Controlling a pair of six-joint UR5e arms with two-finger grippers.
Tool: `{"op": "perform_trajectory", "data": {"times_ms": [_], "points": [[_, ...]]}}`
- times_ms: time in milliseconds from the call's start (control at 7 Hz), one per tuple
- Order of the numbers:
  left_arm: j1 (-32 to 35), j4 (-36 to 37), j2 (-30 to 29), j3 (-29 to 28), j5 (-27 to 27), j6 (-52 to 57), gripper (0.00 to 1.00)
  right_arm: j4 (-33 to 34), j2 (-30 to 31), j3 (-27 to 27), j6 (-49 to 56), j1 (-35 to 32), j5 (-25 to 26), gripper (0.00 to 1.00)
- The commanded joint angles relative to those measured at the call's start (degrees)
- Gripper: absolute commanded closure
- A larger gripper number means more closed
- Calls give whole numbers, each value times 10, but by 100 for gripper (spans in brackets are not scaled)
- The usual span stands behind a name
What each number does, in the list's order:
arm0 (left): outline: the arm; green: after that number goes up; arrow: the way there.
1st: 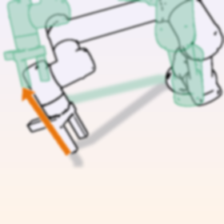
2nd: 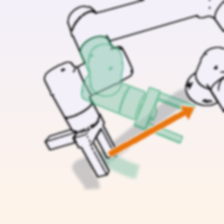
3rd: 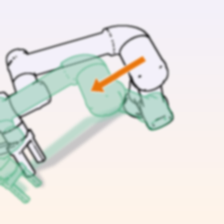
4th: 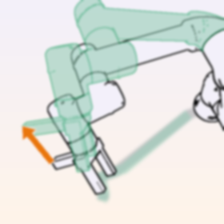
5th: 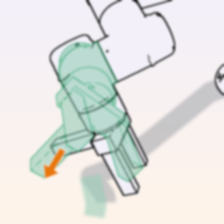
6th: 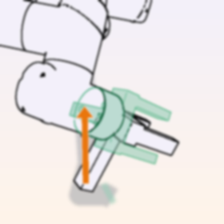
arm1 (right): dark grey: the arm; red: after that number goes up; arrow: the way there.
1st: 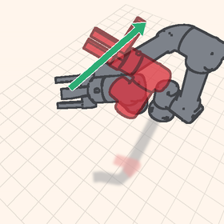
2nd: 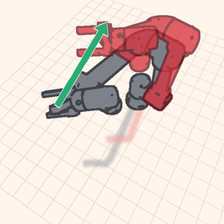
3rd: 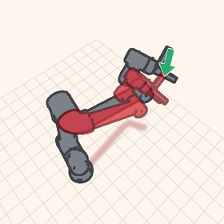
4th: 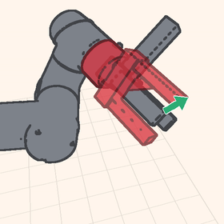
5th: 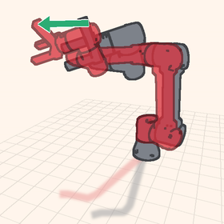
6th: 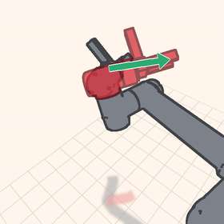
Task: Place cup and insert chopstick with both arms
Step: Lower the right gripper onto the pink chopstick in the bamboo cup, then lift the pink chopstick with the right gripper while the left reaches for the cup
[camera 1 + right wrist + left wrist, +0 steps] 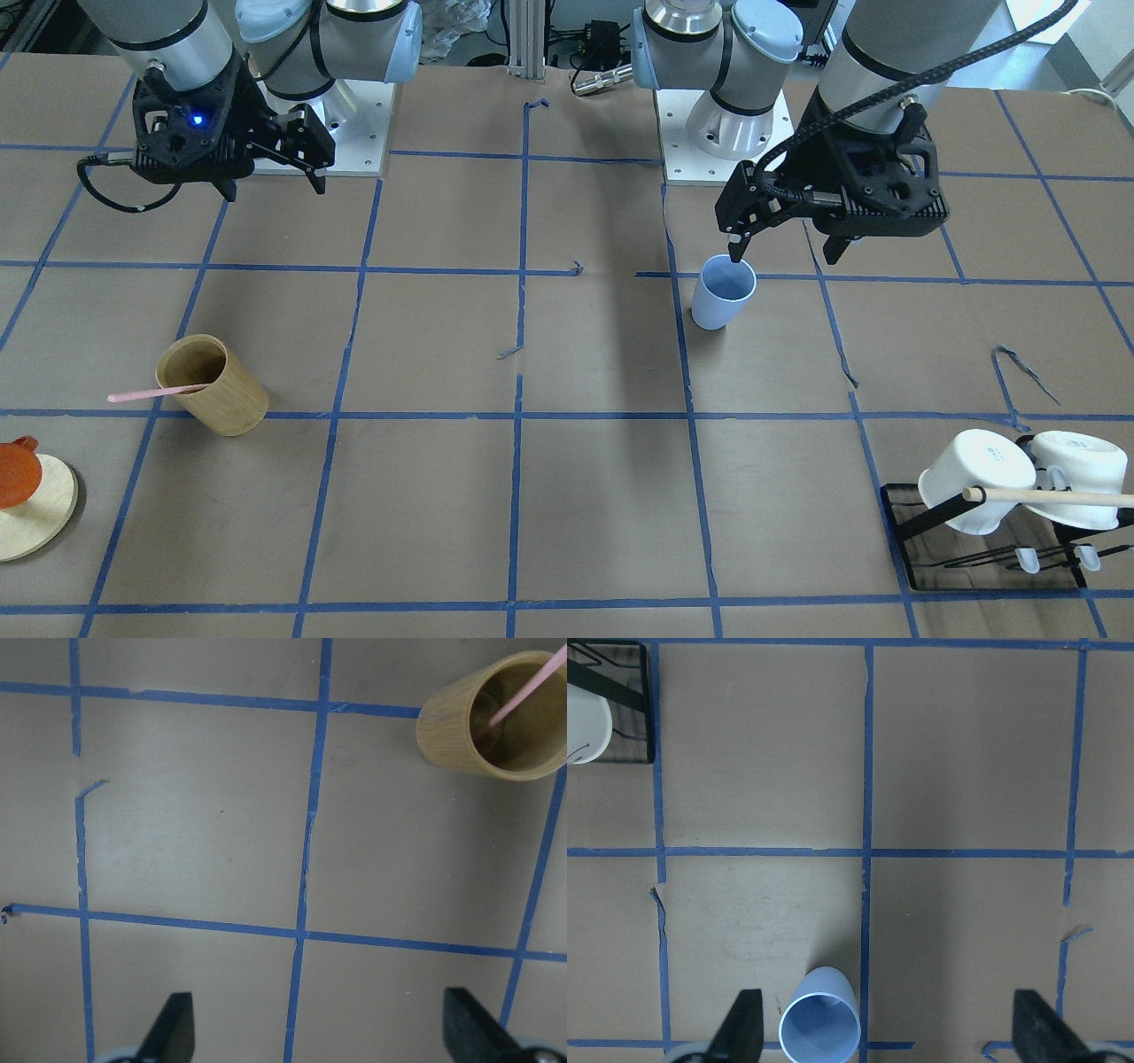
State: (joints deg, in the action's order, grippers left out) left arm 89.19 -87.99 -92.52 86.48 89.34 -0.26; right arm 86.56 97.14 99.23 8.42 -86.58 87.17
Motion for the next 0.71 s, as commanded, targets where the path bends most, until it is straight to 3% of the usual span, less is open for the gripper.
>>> {"op": "perform_trajectory", "data": {"times_ms": [0, 571], "points": [[-1, 5, 1, 7, 2, 0, 0, -23, -12, -17, 0, -1, 1, 0], [-22, 34, 22, 112, 0, 17, 0, -10, -14, -18, -14, 2, 4, 0]]}}
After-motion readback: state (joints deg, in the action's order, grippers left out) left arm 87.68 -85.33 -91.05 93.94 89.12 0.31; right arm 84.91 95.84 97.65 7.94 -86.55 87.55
